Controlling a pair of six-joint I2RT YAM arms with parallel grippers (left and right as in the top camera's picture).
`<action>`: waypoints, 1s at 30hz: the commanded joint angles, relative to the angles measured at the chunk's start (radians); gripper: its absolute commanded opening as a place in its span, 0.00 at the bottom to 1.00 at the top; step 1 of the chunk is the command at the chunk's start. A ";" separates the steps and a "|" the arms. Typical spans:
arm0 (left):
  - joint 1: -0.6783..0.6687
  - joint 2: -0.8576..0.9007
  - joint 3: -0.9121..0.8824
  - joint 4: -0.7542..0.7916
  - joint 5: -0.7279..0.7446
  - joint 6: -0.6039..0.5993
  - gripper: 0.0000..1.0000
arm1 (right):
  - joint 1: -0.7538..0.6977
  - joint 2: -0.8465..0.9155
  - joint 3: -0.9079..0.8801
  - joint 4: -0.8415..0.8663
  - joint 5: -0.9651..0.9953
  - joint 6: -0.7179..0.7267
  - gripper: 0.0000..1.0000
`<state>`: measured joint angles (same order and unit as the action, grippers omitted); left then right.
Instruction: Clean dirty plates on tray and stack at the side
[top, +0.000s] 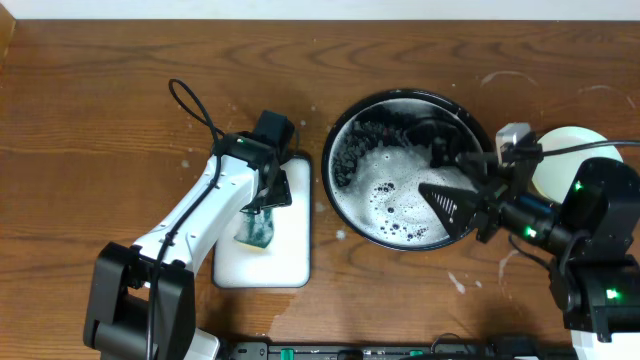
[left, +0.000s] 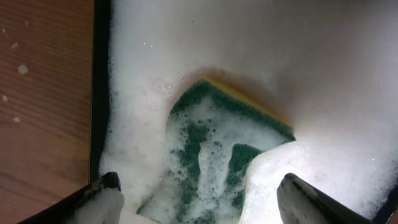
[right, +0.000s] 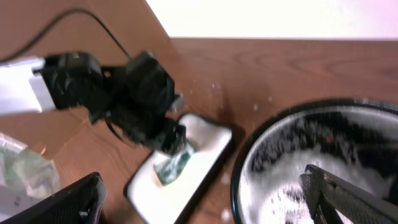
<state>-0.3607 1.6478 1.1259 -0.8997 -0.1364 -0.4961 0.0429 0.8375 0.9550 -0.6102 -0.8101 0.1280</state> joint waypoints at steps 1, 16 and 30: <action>0.003 0.000 -0.004 -0.003 -0.002 0.005 0.82 | -0.013 -0.017 0.013 -0.034 0.013 -0.107 0.99; 0.003 0.000 -0.004 -0.003 -0.002 0.005 0.82 | 0.121 -0.513 -0.455 0.106 0.519 -0.354 0.99; 0.003 0.000 -0.004 -0.003 -0.002 0.005 0.82 | 0.128 -0.833 -0.845 0.254 0.583 -0.354 0.99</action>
<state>-0.3607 1.6474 1.1255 -0.8997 -0.1364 -0.4961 0.1574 0.0158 0.1669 -0.4026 -0.2672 -0.2161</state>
